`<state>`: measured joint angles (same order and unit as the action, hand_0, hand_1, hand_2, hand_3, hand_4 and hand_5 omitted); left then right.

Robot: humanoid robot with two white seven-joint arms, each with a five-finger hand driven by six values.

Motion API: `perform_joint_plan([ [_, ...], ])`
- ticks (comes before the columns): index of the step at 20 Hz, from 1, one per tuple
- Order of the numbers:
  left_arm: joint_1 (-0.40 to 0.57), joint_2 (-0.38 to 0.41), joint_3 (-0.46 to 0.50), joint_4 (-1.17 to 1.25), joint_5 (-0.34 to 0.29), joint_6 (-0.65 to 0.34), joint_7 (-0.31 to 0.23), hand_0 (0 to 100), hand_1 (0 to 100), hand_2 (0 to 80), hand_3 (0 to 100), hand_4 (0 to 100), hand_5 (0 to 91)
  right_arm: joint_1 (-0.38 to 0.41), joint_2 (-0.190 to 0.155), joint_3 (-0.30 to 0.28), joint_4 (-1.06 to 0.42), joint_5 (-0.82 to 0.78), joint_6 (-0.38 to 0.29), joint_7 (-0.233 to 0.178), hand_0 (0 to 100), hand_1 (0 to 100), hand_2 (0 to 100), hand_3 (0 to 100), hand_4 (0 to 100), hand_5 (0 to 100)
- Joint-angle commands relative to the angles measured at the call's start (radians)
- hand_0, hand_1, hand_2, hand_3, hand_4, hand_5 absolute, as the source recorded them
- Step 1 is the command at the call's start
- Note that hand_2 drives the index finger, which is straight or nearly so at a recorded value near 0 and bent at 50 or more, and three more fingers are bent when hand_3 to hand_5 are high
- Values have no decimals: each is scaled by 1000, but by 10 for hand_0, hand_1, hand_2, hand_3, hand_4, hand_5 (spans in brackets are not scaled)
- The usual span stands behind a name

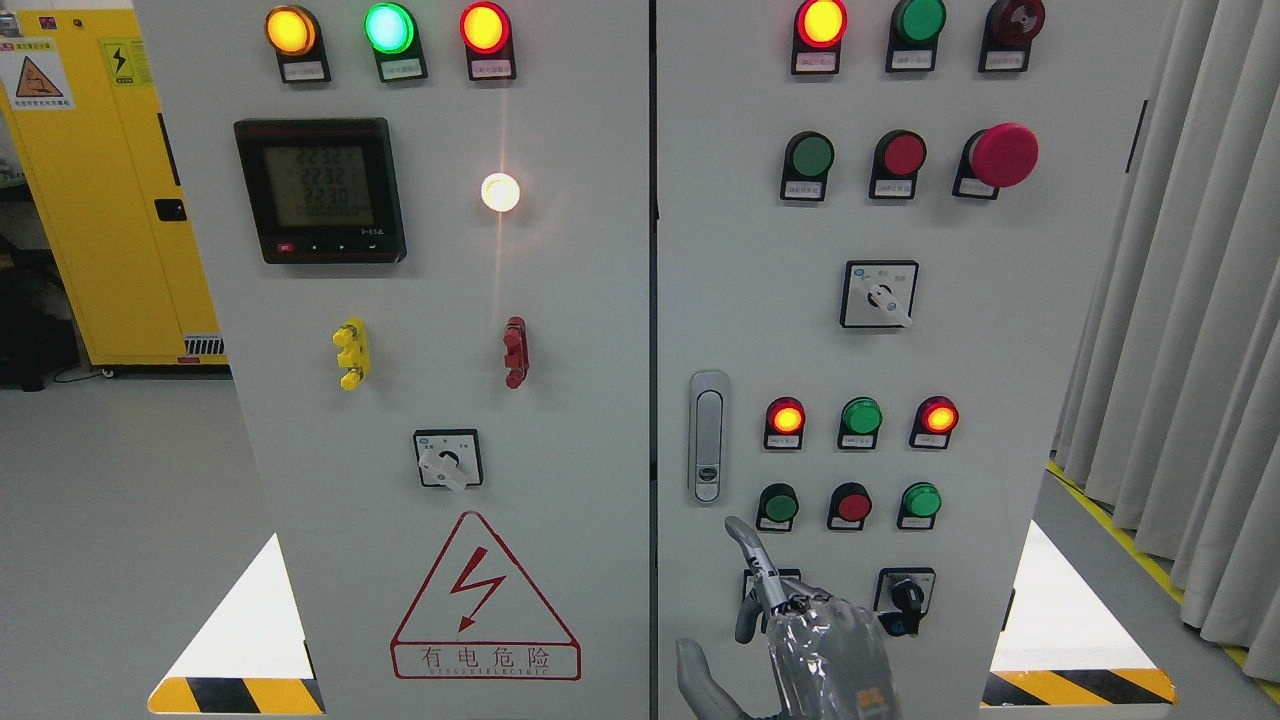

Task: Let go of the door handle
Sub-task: 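Raise the right hand toward the lower end of the silver door handle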

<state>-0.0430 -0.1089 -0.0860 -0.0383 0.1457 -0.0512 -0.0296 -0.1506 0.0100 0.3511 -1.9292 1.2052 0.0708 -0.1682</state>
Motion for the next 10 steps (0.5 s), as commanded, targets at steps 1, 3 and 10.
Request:
perform_joint_plan([
  [1, 0, 0, 0, 0, 0, 1, 0, 120, 556, 0, 0, 0, 0, -56, 48, -3, 88, 191, 10, 7, 464, 342, 15, 1000, 1000, 1000],
  [3, 0, 0, 0, 0, 0, 1, 0, 120, 556, 0, 0, 0, 0, -72, 60, -3, 114, 208, 38, 9, 463, 344, 15, 1000, 1000, 1000],
  [10, 0, 0, -1, 0, 0, 1, 0, 120, 556, 0, 0, 0, 0, -121, 70, -4, 164, 209, 53, 10, 463, 346, 16, 1000, 1000, 1000],
])
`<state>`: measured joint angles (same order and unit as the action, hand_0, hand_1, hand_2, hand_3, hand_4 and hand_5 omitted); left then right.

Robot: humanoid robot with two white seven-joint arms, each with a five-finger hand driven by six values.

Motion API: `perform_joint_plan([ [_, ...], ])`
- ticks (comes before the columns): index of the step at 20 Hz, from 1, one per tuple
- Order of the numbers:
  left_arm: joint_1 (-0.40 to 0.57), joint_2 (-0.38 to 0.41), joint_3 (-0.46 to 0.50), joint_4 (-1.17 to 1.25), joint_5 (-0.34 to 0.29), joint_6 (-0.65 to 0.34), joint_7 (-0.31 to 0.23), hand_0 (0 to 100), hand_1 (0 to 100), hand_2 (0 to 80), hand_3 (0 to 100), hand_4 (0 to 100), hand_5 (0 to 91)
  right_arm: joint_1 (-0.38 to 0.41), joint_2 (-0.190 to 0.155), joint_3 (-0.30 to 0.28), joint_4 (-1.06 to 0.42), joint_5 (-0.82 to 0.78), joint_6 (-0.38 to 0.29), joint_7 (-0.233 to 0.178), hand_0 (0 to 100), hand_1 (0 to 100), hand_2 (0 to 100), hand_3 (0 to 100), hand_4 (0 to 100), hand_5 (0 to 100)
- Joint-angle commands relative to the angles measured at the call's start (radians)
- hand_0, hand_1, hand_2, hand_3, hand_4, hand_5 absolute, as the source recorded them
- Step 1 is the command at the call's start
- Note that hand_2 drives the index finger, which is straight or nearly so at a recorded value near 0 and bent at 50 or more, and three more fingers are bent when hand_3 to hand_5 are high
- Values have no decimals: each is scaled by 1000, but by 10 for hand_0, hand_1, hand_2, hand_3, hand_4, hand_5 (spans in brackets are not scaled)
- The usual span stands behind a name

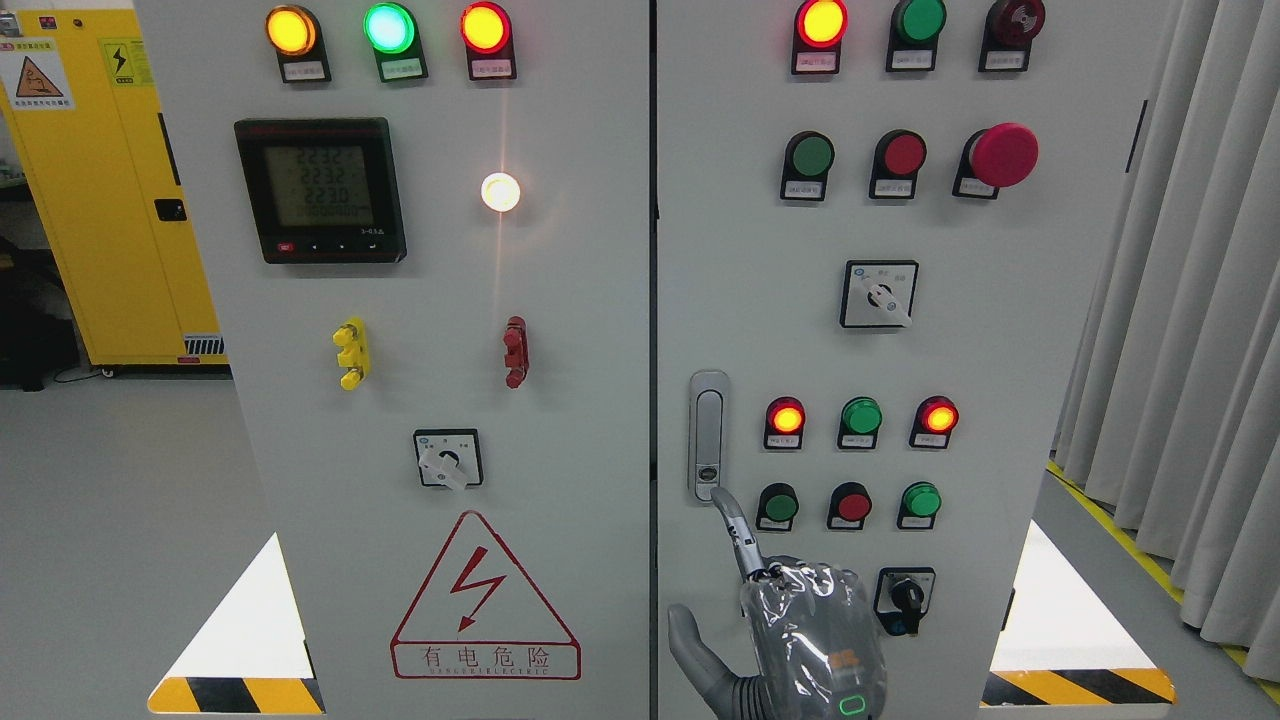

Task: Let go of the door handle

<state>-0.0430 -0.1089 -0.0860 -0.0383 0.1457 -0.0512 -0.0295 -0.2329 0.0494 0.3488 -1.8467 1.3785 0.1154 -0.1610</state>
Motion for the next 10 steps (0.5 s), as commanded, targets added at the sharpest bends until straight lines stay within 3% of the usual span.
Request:
perform_joint_plan([
  [1, 0, 0, 0, 0, 0, 1, 0, 120, 556, 0, 0, 0, 0, -40, 30, -1, 84, 36, 27, 5, 463, 346, 17, 1000, 1000, 1000],
  [10, 0, 0, 0, 0, 0, 1, 0, 120, 556, 0, 0, 0, 0, -48, 30, 6, 115, 34, 50, 6, 470, 350, 29, 1000, 1000, 1000],
])
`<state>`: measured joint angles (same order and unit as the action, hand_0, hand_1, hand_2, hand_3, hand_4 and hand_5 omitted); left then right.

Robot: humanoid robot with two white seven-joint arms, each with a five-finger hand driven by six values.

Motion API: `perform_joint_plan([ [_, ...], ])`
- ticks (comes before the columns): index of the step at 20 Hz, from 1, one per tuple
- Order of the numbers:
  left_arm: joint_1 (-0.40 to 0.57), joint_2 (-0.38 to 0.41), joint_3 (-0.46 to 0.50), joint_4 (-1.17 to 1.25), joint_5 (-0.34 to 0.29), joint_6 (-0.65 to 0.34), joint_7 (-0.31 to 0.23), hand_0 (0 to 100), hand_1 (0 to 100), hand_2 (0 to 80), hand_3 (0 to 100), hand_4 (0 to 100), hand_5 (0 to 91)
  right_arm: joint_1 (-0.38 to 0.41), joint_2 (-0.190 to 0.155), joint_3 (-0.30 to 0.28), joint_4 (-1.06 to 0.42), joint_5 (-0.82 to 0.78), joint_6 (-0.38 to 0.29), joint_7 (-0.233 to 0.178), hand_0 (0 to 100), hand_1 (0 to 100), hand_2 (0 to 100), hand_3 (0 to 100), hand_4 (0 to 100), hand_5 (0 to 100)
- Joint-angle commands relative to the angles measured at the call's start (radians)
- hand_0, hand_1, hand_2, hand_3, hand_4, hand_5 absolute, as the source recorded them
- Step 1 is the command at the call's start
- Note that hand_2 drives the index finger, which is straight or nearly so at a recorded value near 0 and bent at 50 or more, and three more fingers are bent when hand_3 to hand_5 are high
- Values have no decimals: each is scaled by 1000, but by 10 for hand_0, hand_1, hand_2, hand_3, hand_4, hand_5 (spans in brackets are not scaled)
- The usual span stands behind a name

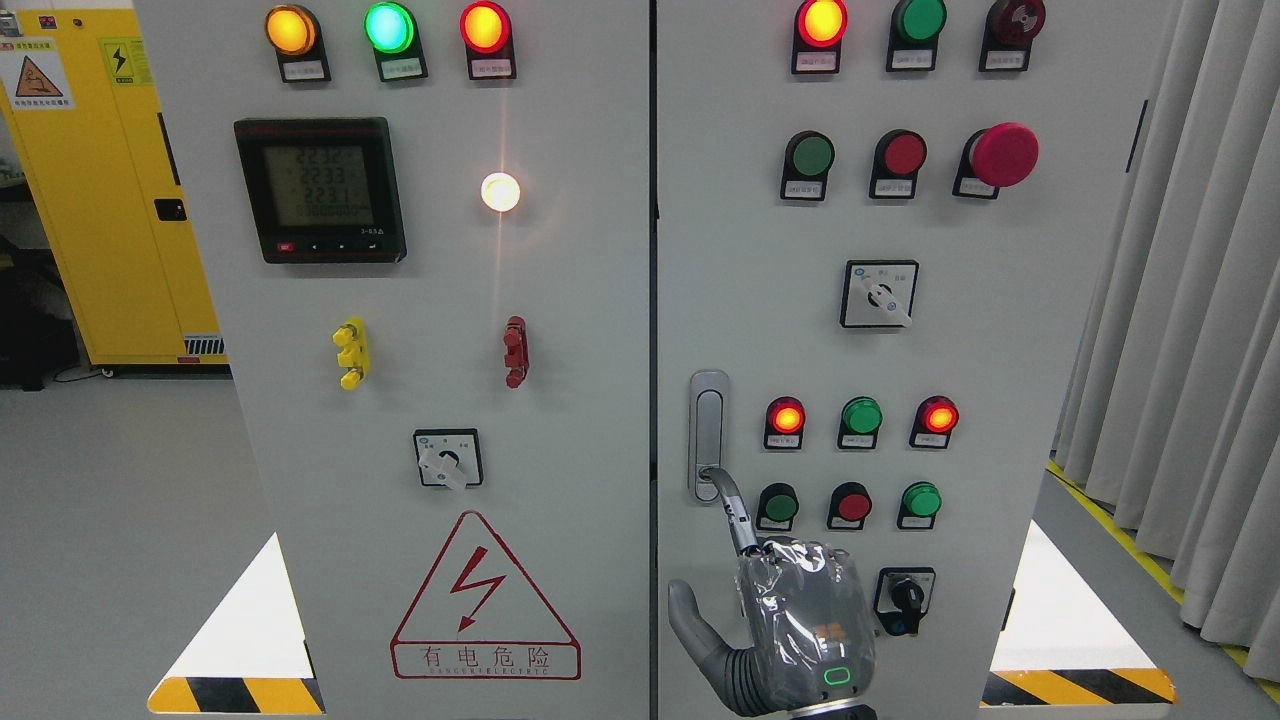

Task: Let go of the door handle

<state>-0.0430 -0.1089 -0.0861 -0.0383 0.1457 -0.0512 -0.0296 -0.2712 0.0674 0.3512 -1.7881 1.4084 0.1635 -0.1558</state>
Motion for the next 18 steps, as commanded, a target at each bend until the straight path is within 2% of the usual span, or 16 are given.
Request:
perform_joint_plan([
  [1, 0, 0, 0, 0, 0, 1, 0, 120, 556, 0, 0, 0, 0, -13, 11, 3, 59, 4, 5, 1, 470, 350, 30, 1000, 1000, 1000],
  [10, 0, 0, 0, 0, 0, 1, 0, 120, 556, 0, 0, 0, 0, -29, 11, 5, 65, 4, 30, 1, 471, 352, 34, 1000, 1000, 1000],
  [13, 0, 0, 0, 0, 0, 1, 0, 120, 556, 0, 0, 0, 0, -33, 11, 5, 70, 3, 31, 19, 472, 353, 35, 1000, 1000, 1000],
  [18, 0, 0, 0, 0, 0, 1, 0, 120, 556, 0, 0, 0, 0, -39, 11, 3, 81, -2, 47, 22, 472, 353, 35, 1000, 1000, 1000],
])
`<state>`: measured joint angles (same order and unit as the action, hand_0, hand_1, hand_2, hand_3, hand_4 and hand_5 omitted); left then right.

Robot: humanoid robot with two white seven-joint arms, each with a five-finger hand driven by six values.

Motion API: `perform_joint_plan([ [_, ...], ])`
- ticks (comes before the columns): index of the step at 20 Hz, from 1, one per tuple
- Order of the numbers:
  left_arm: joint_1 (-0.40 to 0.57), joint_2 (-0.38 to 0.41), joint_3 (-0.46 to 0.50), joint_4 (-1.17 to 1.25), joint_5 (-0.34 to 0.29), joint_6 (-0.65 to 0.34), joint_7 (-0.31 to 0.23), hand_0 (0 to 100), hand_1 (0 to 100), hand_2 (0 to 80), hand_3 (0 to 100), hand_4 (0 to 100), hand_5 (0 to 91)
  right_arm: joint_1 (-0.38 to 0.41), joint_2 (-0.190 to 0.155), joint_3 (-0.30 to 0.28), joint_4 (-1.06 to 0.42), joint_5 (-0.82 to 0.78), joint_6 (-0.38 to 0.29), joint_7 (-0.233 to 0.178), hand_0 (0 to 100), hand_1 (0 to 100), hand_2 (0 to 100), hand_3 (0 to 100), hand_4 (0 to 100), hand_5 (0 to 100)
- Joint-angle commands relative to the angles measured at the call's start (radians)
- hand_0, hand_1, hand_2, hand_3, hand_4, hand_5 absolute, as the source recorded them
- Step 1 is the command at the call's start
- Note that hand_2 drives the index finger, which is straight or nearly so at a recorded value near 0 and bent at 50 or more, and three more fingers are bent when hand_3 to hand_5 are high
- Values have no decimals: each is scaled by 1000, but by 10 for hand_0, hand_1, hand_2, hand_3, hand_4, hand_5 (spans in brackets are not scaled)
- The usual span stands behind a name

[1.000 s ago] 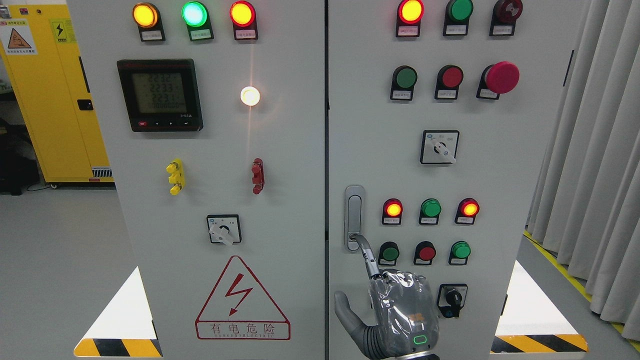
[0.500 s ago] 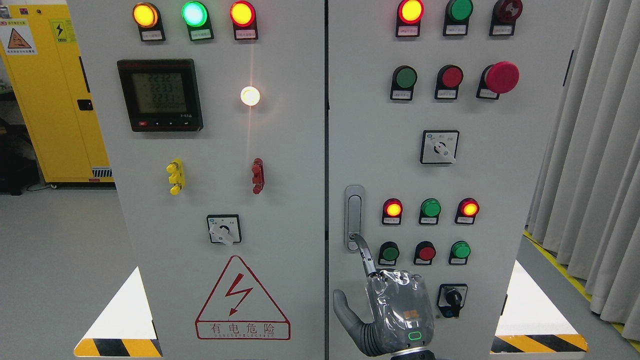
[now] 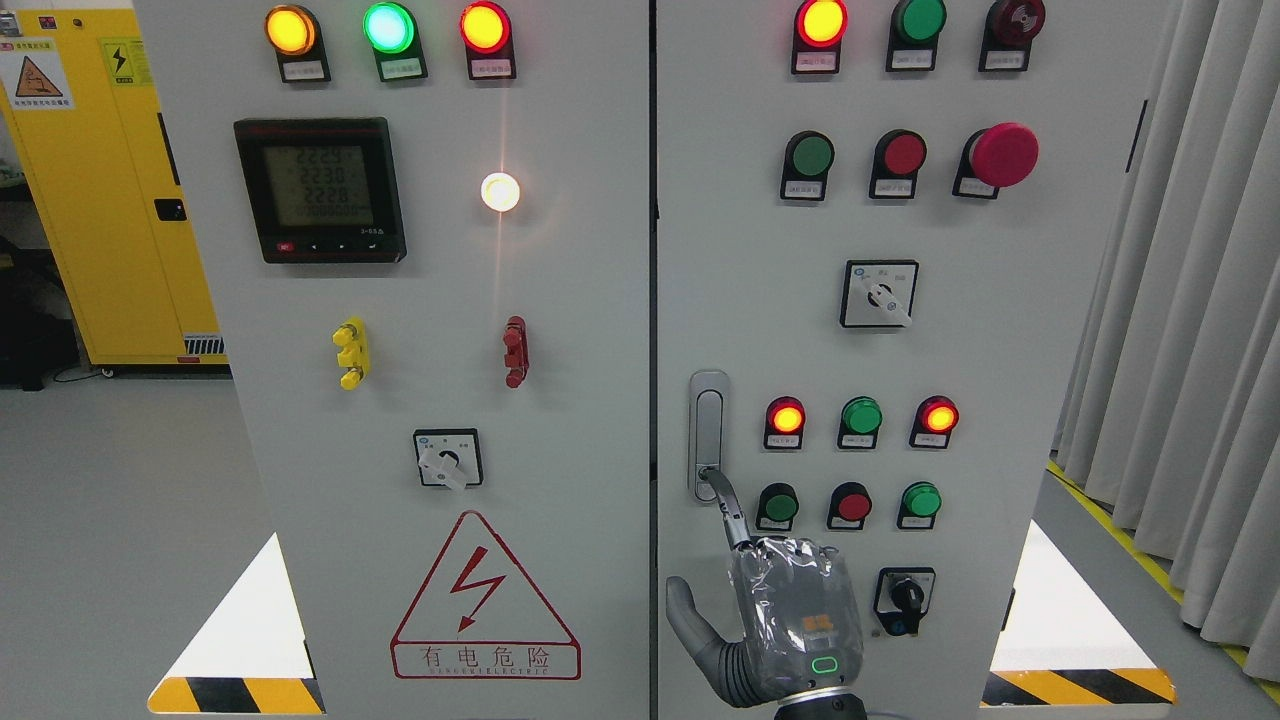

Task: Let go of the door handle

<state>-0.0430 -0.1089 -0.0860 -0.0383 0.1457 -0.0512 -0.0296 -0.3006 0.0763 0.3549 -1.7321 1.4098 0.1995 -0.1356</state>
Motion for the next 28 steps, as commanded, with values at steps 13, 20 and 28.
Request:
perform_joint_plan([
  [13, 0, 0, -1, 0, 0, 1, 0, 120, 556, 0, 0, 0, 0, -15, 5, 4, 23, -5, 9, 4, 468, 354, 40, 1000, 1000, 1000],
  [20, 0, 0, 0, 0, 0, 1, 0, 120, 556, 0, 0, 0, 0, -15, 5, 12, 26, -3, 12, 5, 465, 355, 45, 1000, 1000, 1000],
  [28, 0, 0, 0, 0, 0, 1, 0, 120, 556, 0, 0, 0, 0, -11, 5, 13, 26, -6, 12, 17, 464, 356, 50, 1000, 1000, 1000],
])
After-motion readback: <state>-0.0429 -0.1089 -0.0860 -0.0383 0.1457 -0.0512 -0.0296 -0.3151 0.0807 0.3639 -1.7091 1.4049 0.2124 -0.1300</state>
